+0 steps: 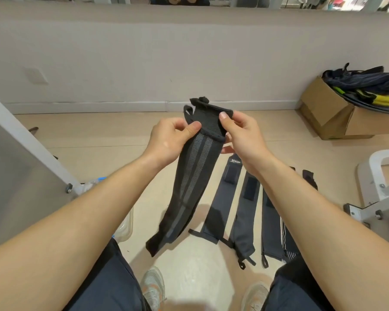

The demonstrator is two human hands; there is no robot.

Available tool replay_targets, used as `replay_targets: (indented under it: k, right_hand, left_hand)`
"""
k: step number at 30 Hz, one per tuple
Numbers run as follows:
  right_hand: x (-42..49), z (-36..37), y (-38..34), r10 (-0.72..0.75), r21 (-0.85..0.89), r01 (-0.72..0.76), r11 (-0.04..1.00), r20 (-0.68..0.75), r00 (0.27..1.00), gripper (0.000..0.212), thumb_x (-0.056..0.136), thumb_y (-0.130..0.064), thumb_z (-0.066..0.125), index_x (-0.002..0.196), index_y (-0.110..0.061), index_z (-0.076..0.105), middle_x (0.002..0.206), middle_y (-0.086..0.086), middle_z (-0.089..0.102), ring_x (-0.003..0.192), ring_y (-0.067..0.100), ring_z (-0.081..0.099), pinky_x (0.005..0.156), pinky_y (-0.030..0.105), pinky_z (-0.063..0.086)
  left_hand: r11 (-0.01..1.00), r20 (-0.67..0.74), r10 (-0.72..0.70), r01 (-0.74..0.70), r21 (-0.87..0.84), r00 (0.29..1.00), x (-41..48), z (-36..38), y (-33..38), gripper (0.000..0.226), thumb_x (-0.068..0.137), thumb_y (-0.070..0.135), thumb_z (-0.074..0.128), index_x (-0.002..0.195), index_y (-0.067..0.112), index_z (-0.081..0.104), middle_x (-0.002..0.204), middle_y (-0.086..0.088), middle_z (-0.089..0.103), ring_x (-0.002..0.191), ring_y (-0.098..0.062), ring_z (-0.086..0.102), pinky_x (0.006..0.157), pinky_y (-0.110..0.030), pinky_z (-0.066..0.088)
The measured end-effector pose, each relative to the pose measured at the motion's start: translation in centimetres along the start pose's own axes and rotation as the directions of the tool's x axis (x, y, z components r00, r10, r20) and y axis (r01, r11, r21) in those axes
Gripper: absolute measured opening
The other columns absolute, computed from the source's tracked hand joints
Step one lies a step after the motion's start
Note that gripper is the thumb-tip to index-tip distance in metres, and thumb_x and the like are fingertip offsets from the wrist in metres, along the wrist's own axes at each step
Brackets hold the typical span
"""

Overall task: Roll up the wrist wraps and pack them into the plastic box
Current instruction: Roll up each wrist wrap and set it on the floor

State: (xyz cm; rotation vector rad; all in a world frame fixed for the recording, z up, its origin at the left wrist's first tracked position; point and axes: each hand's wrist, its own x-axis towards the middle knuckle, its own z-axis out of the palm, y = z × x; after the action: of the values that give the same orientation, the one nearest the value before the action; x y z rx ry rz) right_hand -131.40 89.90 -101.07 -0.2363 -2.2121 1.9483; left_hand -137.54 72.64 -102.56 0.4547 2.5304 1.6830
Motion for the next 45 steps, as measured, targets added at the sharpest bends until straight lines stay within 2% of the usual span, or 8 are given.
replay_targets:
  k: [3,6,10,16,22,30,35,45]
  right_hand:
    - [-0.2,0.4,-0.5,0.069,0.139,-0.066,0.988,-0.018,0.997,0.023,0.107,-0.025,0.051,0.099,-0.017,0.071,0.080,-0.002,0.070,0.062,0.016,0.065,0.048,0.024,0.050]
    - [-0.3,0.7,-0.8,0.141,0.306,-0.137,0.942,0.008,0.990,0.024,0.108,-0.022,0.049,0.103,-0.015,0.071,0.078,-0.002,0.074,0.066,0.014,0.071,0.050,0.023,0.054]
    - [-0.6,0.6,-1.2,0.183,0.441,-0.174,0.881,0.021,0.983,0.022,0.108,-0.017,0.047,0.113,-0.008,0.066,0.058,-0.009,0.066,0.045,0.003,0.059,0.039,0.016,0.041]
    - [-0.5,-0.4,-1.3,0.078,0.210,-0.066,0.976,-0.046,0.996,0.023,0.106,-0.026,0.053,0.114,-0.011,0.069,0.085,-0.004,0.072,0.072,0.011,0.069,0.051,0.022,0.050]
    - [-0.8,-0.6,-0.9,-0.016,0.107,0.012,0.994,0.038,0.999,0.019,0.102,-0.015,0.057,0.101,-0.017,0.077,0.088,0.000,0.074,0.085,0.017,0.070,0.072,0.032,0.060]
    - [-0.8,-0.6,-0.8,0.073,0.218,-0.099,0.971,0.128,0.989,0.025,0.100,-0.014,0.056,0.114,-0.002,0.073,0.074,-0.008,0.066,0.063,0.002,0.060,0.066,0.025,0.048]
    - [-0.8,-0.3,-1.0,0.121,0.317,-0.158,0.935,0.134,0.984,0.023,0.098,-0.021,0.057,0.111,-0.014,0.076,0.095,0.001,0.070,0.083,0.011,0.064,0.077,0.033,0.046]
    - [-0.7,0.7,-0.9,0.151,0.445,-0.184,0.877,0.110,0.982,0.030,0.104,-0.033,0.047,0.102,-0.021,0.074,0.096,-0.002,0.075,0.082,0.009,0.069,0.073,0.029,0.051]
  left_hand:
    - [0.993,-0.111,0.081,-0.090,-0.075,0.990,-0.4,0.7,0.4,0.012,0.091,0.025,0.075,0.091,0.024,0.064,0.079,0.011,0.066,0.066,-0.002,0.059,0.071,-0.024,0.049]
    - [0.975,-0.183,0.166,-0.188,-0.115,0.969,-0.6,0.9,1.0,0.019,0.088,0.020,0.077,0.090,0.031,0.061,0.084,0.012,0.066,0.067,-0.005,0.059,0.070,-0.030,0.050]
    - [0.962,-0.158,0.235,-0.253,-0.106,0.959,-1.0,0.9,1.8,0.016,0.090,0.015,0.075,0.093,0.029,0.066,0.092,0.005,0.072,0.076,-0.004,0.061,0.074,-0.029,0.051]
    - [0.928,-0.064,0.363,-0.354,0.115,0.930,-1.1,1.2,1.6,0.010,0.099,0.019,0.063,0.095,0.022,0.055,0.102,0.006,0.054,0.091,-0.005,0.052,0.079,-0.012,0.039]
    - [0.967,-0.173,0.233,-0.246,-0.062,0.957,-0.9,1.3,2.4,0.011,0.104,0.029,0.057,0.095,0.029,0.049,0.082,0.009,0.055,0.075,-0.011,0.051,0.070,-0.027,0.045]
    - [0.968,-0.255,0.201,-0.231,-0.097,0.946,-0.5,1.5,2.6,0.015,0.096,0.026,0.070,0.092,0.022,0.057,0.081,0.012,0.060,0.069,0.004,0.052,0.067,-0.017,0.042]
    - [0.968,-0.309,0.193,-0.232,-0.092,0.931,-0.6,1.4,2.7,0.022,0.092,0.026,0.074,0.085,0.030,0.054,0.082,0.014,0.063,0.071,0.005,0.056,0.071,-0.015,0.044]
    - [0.968,-0.430,0.086,-0.177,-0.178,0.899,-0.5,1.8,3.0,0.024,0.087,0.031,0.080,0.079,0.031,0.056,0.079,0.011,0.066,0.076,-0.005,0.063,0.076,-0.024,0.051]
